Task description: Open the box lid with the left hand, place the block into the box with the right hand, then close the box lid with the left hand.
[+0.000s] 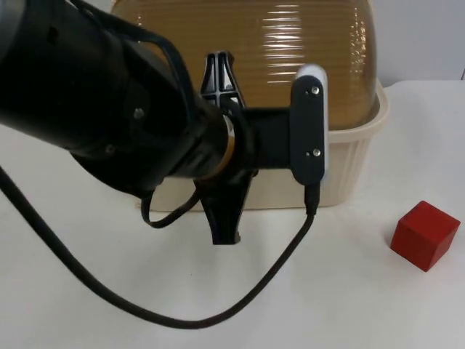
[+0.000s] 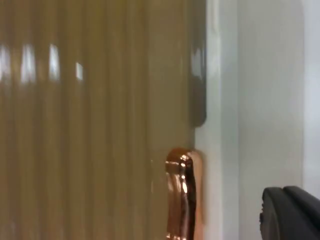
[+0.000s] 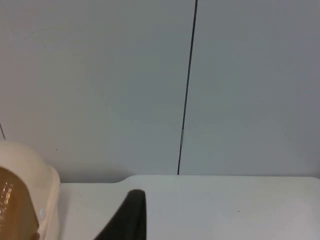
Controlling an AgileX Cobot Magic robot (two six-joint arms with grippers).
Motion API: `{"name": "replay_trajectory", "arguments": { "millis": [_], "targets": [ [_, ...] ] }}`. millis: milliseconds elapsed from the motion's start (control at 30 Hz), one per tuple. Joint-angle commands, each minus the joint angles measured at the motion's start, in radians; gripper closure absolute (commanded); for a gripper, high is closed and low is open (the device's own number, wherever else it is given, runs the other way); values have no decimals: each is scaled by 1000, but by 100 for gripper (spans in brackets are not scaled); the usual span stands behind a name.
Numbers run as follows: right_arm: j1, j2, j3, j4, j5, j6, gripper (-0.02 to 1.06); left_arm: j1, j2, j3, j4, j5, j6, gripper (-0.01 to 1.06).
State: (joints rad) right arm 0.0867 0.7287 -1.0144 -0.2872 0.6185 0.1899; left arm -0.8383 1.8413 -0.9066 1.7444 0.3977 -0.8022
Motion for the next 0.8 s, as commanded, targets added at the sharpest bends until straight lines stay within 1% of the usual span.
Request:
{"name": "replay_trajectory", "arguments": {
  "millis": [0,233,367,467,667,767],
  "targets": [
    [4,0,-6,-7,-8,1,-1,3,4,-24,0,20,4,105],
    [4,0,-6,-7,-8,1,-1,3,4,-67,0,16,4,105],
    [4,0,-6,-7,-8,1,-1,43,4,-77,0,-10,9,105],
    [4,0,-6,-7,-8,1,-1,54,4,-77,0,-10,9,105],
    [4,0,-6,-9,-9,1,-1,35,0,-77,-20,-21,68,105],
    [4,0,-6,-17,-9,1,-1,35,10,-77,-8,-26,69,105]
  ]
}}
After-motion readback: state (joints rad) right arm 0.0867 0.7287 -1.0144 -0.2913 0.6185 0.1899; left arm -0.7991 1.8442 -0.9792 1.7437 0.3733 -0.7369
